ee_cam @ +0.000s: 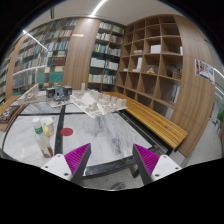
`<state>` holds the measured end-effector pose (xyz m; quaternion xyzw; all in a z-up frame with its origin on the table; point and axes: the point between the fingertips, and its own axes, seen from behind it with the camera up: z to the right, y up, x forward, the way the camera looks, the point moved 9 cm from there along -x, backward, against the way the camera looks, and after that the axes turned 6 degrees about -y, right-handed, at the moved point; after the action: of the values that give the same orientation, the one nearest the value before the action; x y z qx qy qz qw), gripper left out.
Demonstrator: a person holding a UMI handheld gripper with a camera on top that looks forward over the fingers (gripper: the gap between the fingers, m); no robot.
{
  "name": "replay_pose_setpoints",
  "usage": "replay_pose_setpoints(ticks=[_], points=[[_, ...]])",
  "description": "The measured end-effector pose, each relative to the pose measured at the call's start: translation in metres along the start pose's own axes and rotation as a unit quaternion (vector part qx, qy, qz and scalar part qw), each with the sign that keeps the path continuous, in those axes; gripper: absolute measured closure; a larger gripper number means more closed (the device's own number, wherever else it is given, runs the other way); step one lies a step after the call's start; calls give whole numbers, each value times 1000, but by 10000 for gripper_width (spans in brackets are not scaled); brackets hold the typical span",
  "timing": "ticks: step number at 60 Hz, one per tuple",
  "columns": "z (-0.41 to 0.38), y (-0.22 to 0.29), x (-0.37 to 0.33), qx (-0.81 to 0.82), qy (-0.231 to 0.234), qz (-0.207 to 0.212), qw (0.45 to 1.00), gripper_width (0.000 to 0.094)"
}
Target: Pour water
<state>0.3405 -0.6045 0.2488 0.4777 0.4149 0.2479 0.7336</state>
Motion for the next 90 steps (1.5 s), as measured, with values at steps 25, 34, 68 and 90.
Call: replay_pose_setpoints(ticks=[25, 34, 68, 90], points=[[-45, -99, -14, -28, 71, -39, 996, 75], [-116, -112, -27, -6, 152, -26, 988, 69], [-317, -51, 87, 2, 218, 94, 971, 206], [-317, -48, 97, 28, 196, 96, 976, 524]])
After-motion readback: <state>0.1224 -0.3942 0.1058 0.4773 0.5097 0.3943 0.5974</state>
